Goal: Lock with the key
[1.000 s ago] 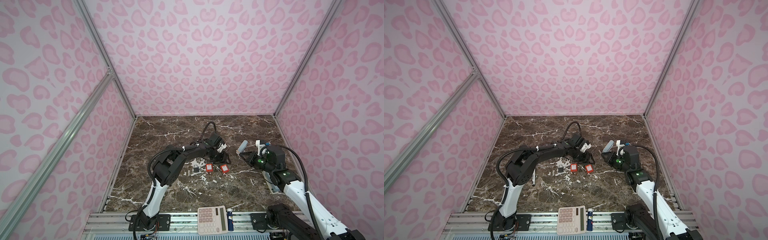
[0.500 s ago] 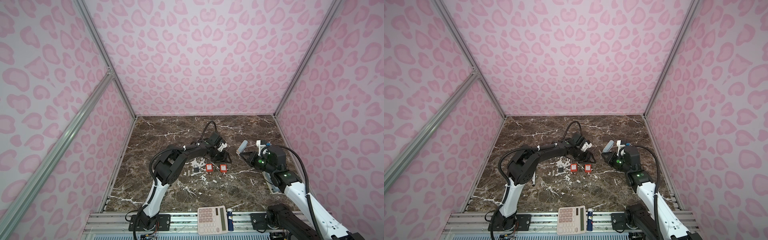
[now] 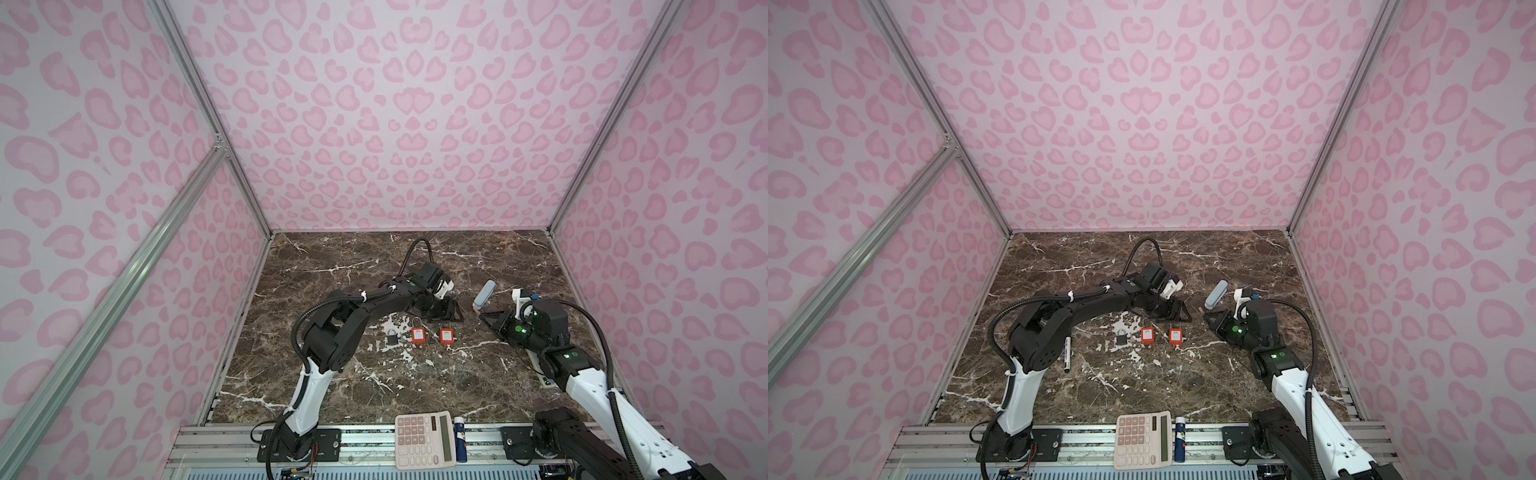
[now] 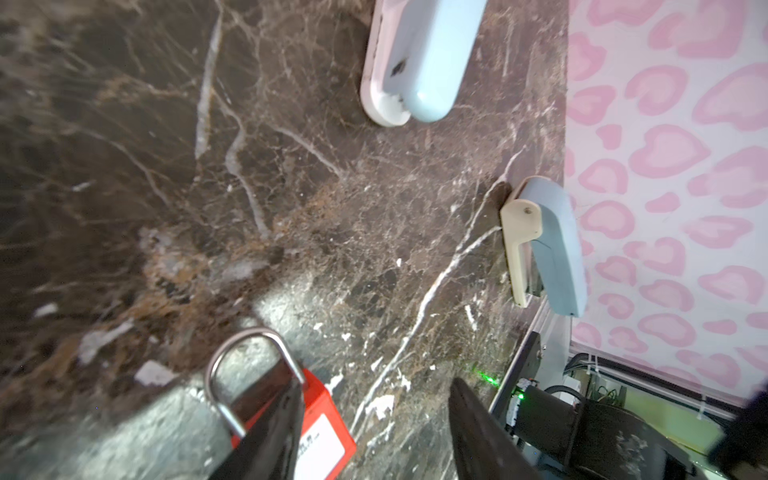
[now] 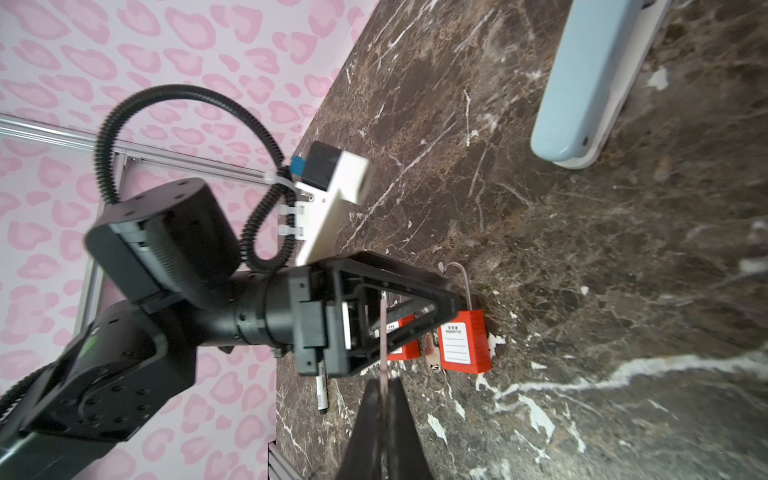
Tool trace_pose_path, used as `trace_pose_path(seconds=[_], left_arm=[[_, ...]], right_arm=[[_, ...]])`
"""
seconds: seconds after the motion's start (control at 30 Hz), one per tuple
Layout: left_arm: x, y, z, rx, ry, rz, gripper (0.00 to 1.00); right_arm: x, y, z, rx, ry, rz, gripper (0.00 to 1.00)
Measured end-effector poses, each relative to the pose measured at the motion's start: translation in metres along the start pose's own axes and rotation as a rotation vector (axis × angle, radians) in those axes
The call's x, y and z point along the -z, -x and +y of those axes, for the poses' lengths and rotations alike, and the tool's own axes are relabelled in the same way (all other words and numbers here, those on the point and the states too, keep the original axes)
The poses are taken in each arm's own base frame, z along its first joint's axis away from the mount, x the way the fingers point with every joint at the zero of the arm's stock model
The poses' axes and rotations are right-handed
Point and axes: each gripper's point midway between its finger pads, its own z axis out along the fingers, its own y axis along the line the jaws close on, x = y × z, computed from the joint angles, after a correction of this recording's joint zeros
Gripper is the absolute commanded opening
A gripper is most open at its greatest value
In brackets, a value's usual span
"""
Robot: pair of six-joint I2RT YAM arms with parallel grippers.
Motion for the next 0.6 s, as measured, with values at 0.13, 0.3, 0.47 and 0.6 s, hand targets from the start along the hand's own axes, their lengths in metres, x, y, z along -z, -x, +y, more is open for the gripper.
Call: trace_pose_path(seconds=[0.13,0.3,0.47,0.6], left_arm=[[0.038,0.022,-0.016,-0.009,-0.038,-0.095,0.57],[0.067,0.031,-0.015,0.014,-0.055,-0.157,0.58],[0.080,0.025,-0.005,0.078,-0.076,-0.178,0.58],[0.087,0.019,-0.006,0.079,-0.092,-0.194,0.58]], right_arm=[[-0.007,-0.007,-0.017,-0.038,-0.028,0.012,0.00],[-0.022,-0.022,-0.034,-0.076,-0.072,0.063,0.00],[-0.040,-0.047,-0.035,-0.047,-0.100,0.144,0.00],[-0.052,-0.055,-0.043,-0.069,-0.131,0.149,0.00]])
